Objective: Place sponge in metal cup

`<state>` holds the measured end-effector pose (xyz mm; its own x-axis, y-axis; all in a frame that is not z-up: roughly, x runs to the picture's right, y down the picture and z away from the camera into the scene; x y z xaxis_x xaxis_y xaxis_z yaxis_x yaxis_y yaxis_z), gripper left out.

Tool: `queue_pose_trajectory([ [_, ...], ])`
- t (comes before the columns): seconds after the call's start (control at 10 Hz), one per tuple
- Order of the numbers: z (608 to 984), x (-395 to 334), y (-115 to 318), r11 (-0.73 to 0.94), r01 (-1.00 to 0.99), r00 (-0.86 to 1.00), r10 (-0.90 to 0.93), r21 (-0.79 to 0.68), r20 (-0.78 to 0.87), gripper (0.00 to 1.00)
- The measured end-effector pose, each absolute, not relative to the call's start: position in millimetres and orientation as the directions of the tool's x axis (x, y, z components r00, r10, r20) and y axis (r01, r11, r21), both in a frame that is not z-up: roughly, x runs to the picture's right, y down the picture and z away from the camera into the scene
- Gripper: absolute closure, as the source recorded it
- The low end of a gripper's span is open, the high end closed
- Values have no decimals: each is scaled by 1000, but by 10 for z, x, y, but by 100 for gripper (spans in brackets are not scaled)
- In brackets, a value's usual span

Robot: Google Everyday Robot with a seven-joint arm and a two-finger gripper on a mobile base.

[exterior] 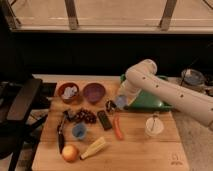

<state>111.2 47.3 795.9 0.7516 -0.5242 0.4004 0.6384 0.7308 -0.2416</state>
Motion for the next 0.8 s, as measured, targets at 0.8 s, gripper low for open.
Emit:
queue_pose_trajectory([
  [0.8, 7886, 1110, 444, 738, 650, 731, -541, -183, 415, 100],
])
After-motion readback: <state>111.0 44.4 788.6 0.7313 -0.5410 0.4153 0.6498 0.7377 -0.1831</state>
